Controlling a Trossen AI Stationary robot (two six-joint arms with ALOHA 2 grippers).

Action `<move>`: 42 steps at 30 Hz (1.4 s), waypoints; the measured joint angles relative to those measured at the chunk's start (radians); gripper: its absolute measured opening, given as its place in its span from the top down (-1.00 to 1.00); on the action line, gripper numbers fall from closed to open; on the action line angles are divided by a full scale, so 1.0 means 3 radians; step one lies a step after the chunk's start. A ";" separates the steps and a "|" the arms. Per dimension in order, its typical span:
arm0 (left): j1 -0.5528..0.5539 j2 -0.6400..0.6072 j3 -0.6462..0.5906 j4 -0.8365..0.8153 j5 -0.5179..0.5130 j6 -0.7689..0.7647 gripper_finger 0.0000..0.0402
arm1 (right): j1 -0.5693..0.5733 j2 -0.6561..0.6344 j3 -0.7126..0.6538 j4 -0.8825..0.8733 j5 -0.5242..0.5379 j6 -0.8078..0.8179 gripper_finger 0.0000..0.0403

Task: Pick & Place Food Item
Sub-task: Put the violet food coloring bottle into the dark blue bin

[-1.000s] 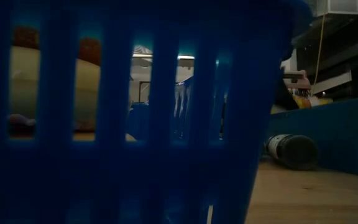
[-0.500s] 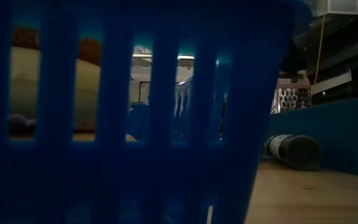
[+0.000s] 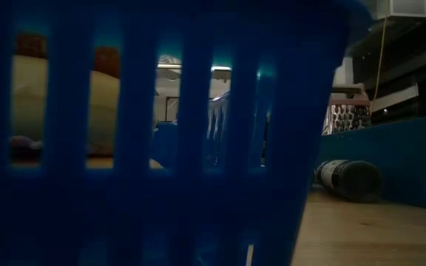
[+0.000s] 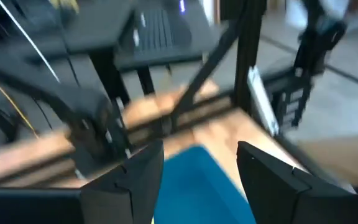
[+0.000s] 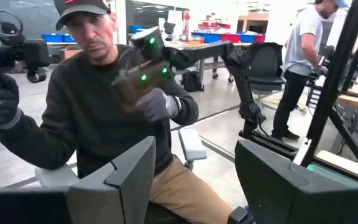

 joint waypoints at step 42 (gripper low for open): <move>0.0277 -0.1400 -0.4414 0.2648 -0.0931 -0.0600 0.06 | -0.0101 -0.0371 -0.0408 -0.0505 0.1321 0.0721 -0.08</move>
